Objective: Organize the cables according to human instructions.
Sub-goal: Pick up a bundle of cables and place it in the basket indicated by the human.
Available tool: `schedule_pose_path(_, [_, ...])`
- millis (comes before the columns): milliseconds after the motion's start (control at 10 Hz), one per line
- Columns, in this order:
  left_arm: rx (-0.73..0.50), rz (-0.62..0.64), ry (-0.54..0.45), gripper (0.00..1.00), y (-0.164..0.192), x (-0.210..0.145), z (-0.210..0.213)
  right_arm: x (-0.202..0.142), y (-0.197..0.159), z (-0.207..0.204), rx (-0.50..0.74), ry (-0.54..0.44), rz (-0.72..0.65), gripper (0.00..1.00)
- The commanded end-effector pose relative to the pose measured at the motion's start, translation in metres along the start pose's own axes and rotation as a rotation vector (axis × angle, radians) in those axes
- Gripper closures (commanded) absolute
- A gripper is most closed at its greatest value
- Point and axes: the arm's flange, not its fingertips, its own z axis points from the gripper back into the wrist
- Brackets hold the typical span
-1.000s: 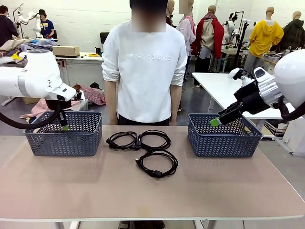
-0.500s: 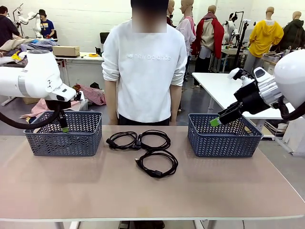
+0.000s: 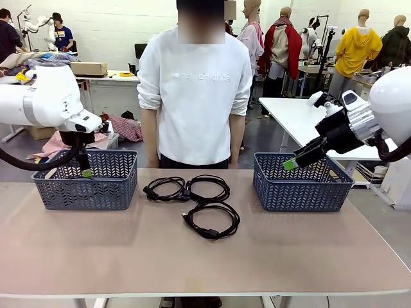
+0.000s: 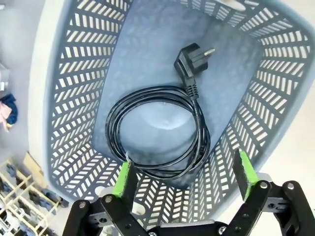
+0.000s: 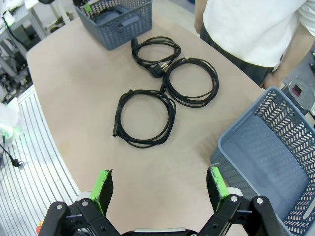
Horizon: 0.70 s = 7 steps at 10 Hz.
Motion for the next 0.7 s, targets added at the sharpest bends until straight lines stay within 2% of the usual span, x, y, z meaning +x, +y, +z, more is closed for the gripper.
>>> schedule_pose_path(0, [-0.03, 0.022, -0.049, 0.0, 0.001, -0.003, 0.013, 0.001, -0.002, -0.001, 0.015, -0.018, 0.01, 0.0])
schedule_pose_path(100, [0.0, 0.0, 0.0, 0.0, 0.0, 0.0, 0.0, 0.001, -0.002, -0.001, 0.015, -0.018, 0.01, 0.0])
schedule_pose_path(600, [-0.011, 0.007, -0.009, 0.0, -0.001, 0.002, -0.001, 0.001, -0.002, -0.001, 0.015, -0.018, 0.01, 0.0])
